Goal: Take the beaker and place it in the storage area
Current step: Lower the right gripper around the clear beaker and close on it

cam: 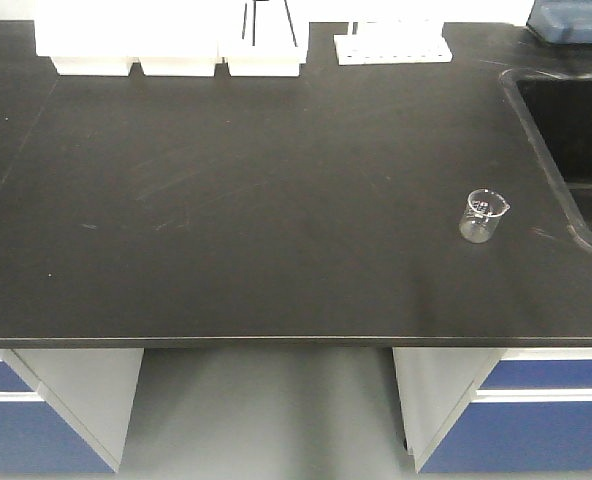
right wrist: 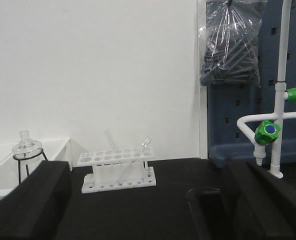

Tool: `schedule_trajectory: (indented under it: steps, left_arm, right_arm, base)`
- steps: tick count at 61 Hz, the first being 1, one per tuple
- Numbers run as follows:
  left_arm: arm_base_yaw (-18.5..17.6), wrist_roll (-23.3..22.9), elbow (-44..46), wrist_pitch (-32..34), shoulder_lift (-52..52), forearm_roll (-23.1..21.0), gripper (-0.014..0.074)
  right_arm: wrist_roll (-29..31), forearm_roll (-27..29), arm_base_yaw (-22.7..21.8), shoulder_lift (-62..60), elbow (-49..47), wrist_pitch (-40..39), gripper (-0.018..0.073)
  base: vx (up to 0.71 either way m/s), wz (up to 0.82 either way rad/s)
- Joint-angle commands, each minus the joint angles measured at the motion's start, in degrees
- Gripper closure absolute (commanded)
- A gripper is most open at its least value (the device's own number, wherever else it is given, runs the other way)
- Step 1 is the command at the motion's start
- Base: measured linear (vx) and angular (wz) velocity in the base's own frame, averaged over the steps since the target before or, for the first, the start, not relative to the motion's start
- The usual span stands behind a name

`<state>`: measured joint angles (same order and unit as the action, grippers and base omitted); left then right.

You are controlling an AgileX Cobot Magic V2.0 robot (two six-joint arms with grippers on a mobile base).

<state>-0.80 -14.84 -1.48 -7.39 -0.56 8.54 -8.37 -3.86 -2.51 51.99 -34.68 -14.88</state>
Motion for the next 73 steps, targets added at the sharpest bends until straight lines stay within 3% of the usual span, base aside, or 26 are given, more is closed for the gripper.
schedule_trajectory:
  steps: [1,19,34,61,73]
  left_arm:
    - [-0.43,-0.33,-1.25,4.62,-0.98,-0.32,0.0605]
    - [-0.43,-0.33,-1.25,4.62,-0.98,-0.32,0.0605]
    - [-0.43,-0.33,-1.25,4.62,-0.98,-0.32,0.0605]
    - [-0.43,-0.33,-1.25,4.62,-0.98,-0.32,0.0605]
    - [-0.43,-0.33,-1.25,4.62,-0.98,-0.32,0.0605]
  right_arm:
    - [0.05,-2.52,-0.17,2.84,3.92,-12.10,-0.0037]
    - [-0.01,-2.87,-0.17,18.76,23.67,-38.63,-0.0002]
    - [0.04,-6.25,-0.17,34.67,26.99,-61.51,-0.0002]
    - [9.26,-8.01,-0.17,43.78,26.75,-62.07,-0.0002]
    - [9.43,-8.36,-0.17,49.42,24.10,-62.12,-0.0002]
  base:
    - [0.00,0.00]
    - [0.00,0.00]
    - [0.00,0.00]
    - [0.00,0.00]
    - [0.00,0.00]
